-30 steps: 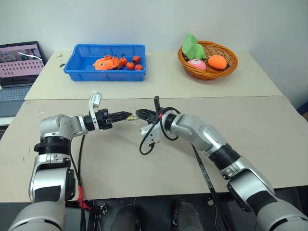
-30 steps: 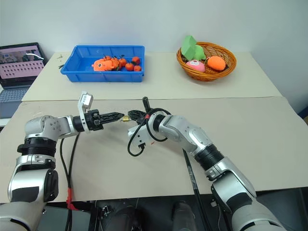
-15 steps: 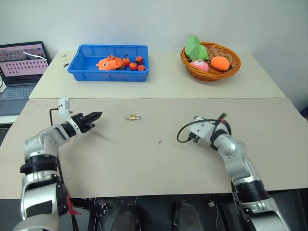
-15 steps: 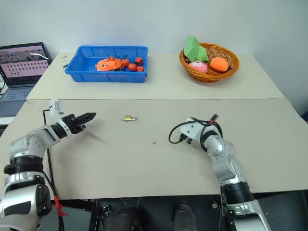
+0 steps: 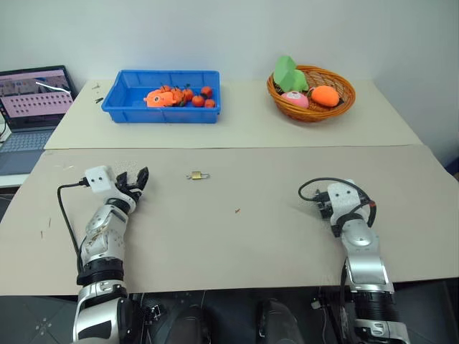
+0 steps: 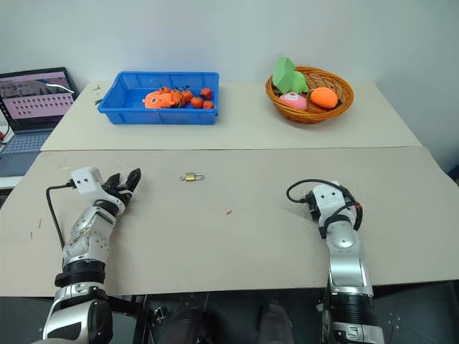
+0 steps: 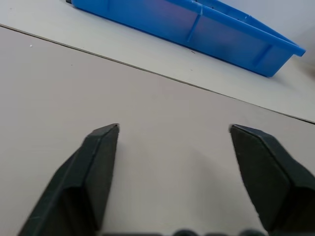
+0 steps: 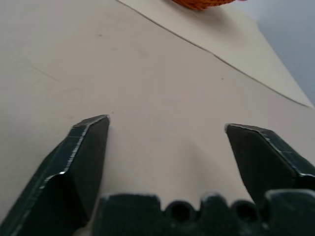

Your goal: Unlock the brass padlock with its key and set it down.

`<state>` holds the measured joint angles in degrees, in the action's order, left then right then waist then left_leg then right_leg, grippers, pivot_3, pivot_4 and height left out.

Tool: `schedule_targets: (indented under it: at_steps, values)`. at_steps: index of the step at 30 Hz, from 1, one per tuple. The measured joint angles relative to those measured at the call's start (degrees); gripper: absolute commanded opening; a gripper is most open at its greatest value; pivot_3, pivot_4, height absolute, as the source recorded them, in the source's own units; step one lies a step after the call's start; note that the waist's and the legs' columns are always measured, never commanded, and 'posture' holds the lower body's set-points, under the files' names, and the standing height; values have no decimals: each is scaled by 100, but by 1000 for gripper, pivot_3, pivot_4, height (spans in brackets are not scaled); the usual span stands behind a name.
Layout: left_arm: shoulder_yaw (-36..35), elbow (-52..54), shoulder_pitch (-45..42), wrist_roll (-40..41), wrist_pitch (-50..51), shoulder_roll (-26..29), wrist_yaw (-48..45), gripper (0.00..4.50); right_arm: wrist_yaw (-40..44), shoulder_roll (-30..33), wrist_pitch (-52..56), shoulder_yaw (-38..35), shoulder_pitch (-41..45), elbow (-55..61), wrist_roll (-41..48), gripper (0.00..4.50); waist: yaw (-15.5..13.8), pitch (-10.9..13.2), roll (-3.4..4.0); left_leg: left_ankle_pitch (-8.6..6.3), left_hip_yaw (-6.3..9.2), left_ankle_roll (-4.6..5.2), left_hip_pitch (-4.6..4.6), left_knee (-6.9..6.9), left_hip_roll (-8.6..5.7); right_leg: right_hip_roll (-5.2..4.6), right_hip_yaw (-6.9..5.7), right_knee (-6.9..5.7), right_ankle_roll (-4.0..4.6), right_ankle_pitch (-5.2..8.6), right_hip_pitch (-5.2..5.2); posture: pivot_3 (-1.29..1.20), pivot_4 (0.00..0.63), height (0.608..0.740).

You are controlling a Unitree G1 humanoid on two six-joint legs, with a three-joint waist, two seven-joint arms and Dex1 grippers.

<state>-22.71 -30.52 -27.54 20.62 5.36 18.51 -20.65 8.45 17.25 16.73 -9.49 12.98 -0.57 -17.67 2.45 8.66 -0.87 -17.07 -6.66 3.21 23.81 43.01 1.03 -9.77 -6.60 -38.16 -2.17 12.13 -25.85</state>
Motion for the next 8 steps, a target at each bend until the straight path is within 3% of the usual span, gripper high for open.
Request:
schedule_targets:
  at_steps: [8]
  values:
    - [135, -270, -22, -164, -385, 78, 15, 4403, 1, 88, 20, 11, -3, -45, 162, 4500, 9, -13, 20, 0, -1, 0, -6, -1, 4, 3, 6, -4, 1, 0, 2, 0, 150, 684]
